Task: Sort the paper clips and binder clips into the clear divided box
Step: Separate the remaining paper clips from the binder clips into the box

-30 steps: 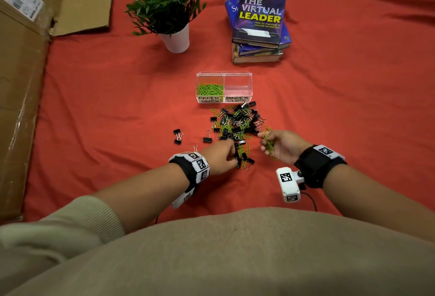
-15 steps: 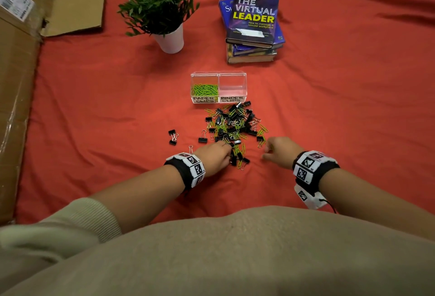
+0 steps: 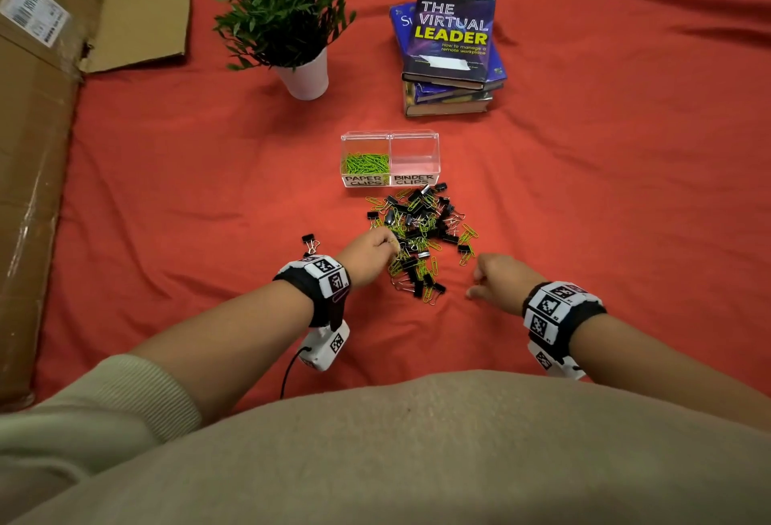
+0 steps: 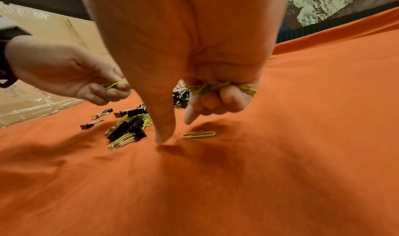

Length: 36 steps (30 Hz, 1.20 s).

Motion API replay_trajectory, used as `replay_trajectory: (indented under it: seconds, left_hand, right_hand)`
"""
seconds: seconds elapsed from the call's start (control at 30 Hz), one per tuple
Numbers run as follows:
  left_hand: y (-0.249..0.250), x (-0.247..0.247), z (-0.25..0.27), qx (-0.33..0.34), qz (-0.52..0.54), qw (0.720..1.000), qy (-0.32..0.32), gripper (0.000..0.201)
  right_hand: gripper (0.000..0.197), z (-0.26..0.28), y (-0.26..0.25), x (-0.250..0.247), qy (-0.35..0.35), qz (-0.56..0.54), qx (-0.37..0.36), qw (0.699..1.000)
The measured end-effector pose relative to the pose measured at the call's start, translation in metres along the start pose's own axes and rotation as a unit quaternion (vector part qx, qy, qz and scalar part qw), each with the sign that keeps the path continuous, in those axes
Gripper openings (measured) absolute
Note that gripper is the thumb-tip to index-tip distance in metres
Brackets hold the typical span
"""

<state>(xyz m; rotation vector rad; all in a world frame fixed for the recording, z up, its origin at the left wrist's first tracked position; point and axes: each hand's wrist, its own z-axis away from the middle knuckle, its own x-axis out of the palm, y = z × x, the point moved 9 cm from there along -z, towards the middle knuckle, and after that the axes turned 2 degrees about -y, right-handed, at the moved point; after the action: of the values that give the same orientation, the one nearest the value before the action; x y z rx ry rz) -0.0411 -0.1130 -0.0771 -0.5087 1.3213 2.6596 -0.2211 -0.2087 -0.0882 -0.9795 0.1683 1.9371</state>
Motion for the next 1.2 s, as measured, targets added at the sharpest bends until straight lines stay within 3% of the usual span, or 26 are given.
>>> replay_trajectory:
  seconds: [0.07, 0.13, 0.27, 0.43, 0.53, 0.67, 0.77, 0.87, 0.93, 1.03, 1.13, 1.2]
  left_hand:
    - [0.000, 0.003, 0.001, -0.022, 0.060, 0.998, -0.009, 0.027]
    - [0.003, 0.004, 0.001, -0.032, 0.076, 0.996, -0.014, 0.031]
    - [0.011, 0.007, -0.001, -0.037, 0.095, 0.995, -0.022, 0.035]
    - [0.015, 0.018, -0.010, -0.061, 0.105, 0.992, -0.033, 0.031]
    - [0.020, 0.025, -0.019, -0.035, 0.015, 0.999, -0.028, 0.042]
    - [0.038, 0.034, -0.027, 0.016, -0.103, 0.994, -0.023, 0.036]
    - [0.053, 0.042, -0.028, 0.073, -0.251, 0.965, -0.026, 0.029]
    - [0.055, 0.056, -0.028, 0.112, -0.368, 0.921, -0.064, 0.018]
    - [0.052, 0.063, -0.027, 0.120, -0.416, 0.897, -0.085, 0.019]
    - [0.049, 0.069, -0.026, 0.125, -0.459, 0.873, -0.105, 0.025]
    - [0.050, 0.070, -0.025, 0.148, -0.494, 0.851, -0.101, 0.018]
    - [0.048, 0.071, -0.025, 0.159, -0.514, 0.837, -0.101, 0.017]
  right_hand:
    - [0.023, 0.001, 0.004, 0.003, -0.012, 0.023, -0.004, 1.000]
    - [0.018, -0.002, 0.006, 0.007, -0.021, 0.043, 0.000, 0.999]
    - [0.026, -0.005, 0.009, 0.012, -0.041, 0.041, 0.012, 0.998]
    - [0.016, -0.002, 0.011, 0.001, -0.010, 0.003, -0.015, 1.000]
    - [0.019, 0.000, 0.011, 0.002, -0.022, 0.022, -0.010, 0.999]
    - [0.007, 0.001, 0.006, 0.008, -0.027, 0.044, -0.020, 0.998]
    - [0.007, 0.002, 0.004, 0.010, -0.035, 0.027, -0.030, 0.999]
    - [0.018, 0.001, 0.006, -0.003, -0.009, -0.081, -0.035, 0.996]
    - [0.015, -0.001, 0.013, -0.013, -0.004, -0.201, -0.022, 0.979]
    - [0.005, -0.005, 0.023, -0.019, -0.030, -0.414, 0.003, 0.910]
    - [0.023, -0.012, 0.024, -0.027, -0.037, -0.526, 0.004, 0.850]
    - [0.023, -0.015, 0.022, -0.031, -0.033, -0.588, 0.011, 0.808]
